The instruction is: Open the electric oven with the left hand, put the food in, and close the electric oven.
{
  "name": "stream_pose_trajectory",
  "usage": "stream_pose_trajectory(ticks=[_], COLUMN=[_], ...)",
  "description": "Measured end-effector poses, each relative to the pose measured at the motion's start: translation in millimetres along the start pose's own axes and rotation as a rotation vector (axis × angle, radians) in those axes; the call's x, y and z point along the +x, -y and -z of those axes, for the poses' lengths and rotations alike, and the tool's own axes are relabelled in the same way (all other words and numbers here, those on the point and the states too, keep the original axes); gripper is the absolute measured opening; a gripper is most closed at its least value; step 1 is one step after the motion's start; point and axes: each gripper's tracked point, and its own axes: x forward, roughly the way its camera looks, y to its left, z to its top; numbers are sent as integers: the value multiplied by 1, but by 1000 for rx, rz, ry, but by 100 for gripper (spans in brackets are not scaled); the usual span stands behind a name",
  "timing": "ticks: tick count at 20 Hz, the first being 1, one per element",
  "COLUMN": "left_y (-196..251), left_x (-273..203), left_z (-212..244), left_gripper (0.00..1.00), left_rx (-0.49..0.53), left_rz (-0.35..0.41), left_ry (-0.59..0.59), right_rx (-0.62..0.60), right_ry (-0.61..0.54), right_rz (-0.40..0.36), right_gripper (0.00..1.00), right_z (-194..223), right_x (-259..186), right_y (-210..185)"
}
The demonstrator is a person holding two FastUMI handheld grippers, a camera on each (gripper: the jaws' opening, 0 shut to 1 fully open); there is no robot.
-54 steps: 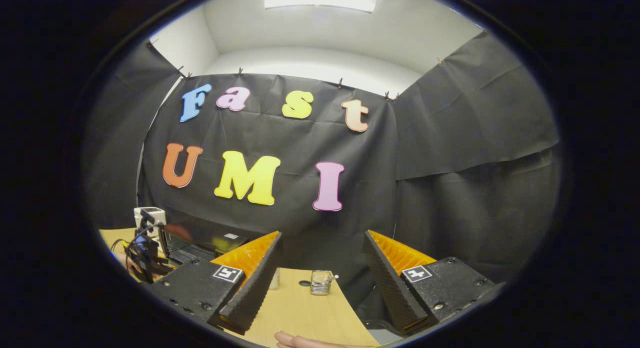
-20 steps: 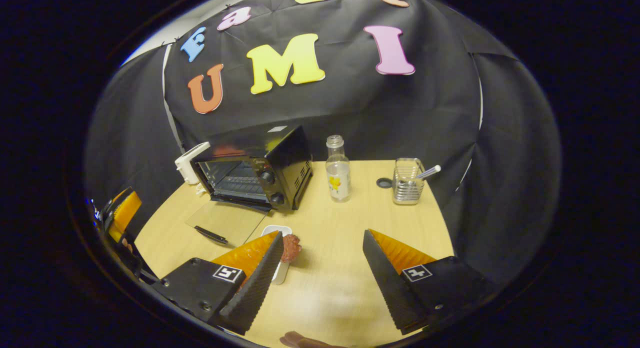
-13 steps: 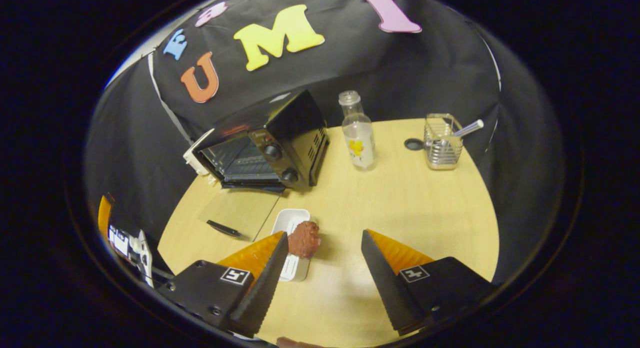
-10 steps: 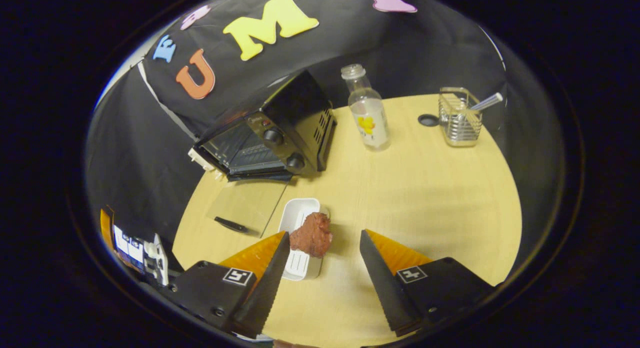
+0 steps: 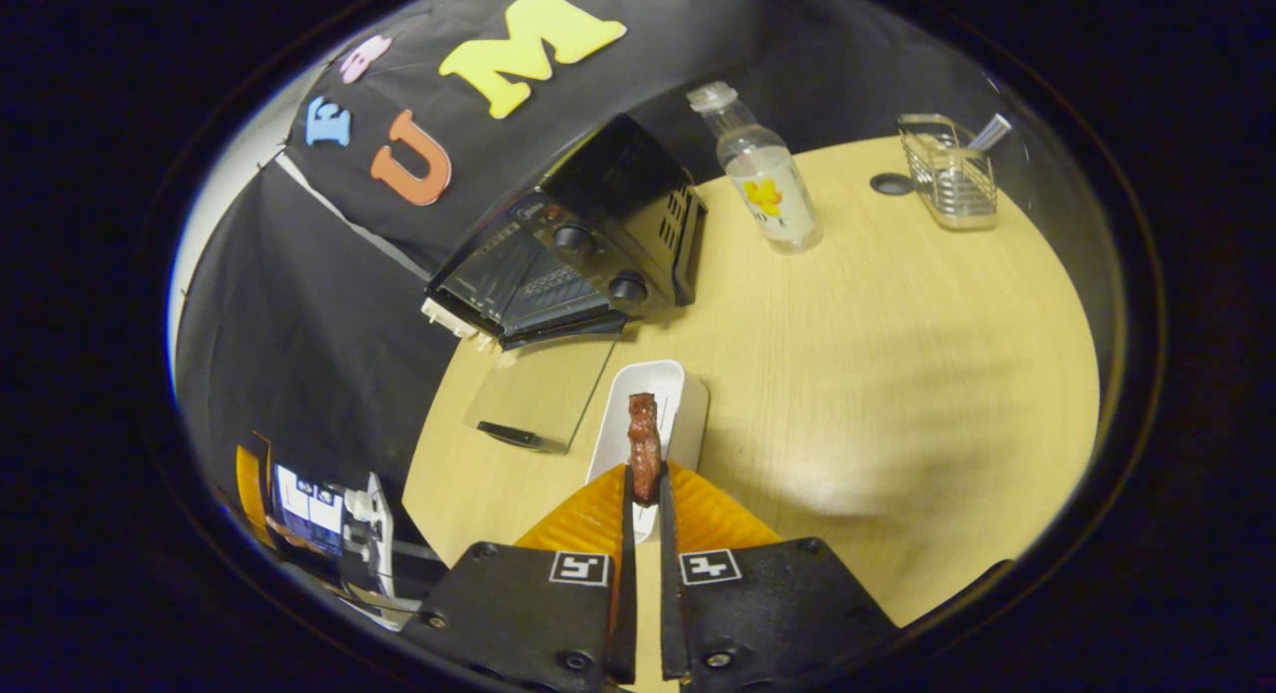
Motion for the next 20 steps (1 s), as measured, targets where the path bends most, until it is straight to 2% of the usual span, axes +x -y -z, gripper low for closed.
stream_pose_trajectory(ticks=[3, 6, 10, 16, 20], left_y=[1, 0, -1, -5, -17], left_x=[-4, -9, -18, -33, -35], left_z=[2, 2, 1, 4, 19], left_gripper=[93, 94, 94, 94, 94], left_rx=[-17, -15, -11, -1, -1], left_rz=[9, 16, 26, 59, 49], left_ry=[2, 8, 21, 35, 15], right_rx=[-160, -281, -360, -521, -587], right_ry=[59, 99, 157, 284, 365], right_rz=[75, 118, 146, 235, 237], right_gripper=[13, 11, 10, 10, 10], right_z=[-1, -1, -3, -22, -34], right_x=[-19, -30, -34, -33, -16], right_y=[-9, -27, -52, -92, -132])
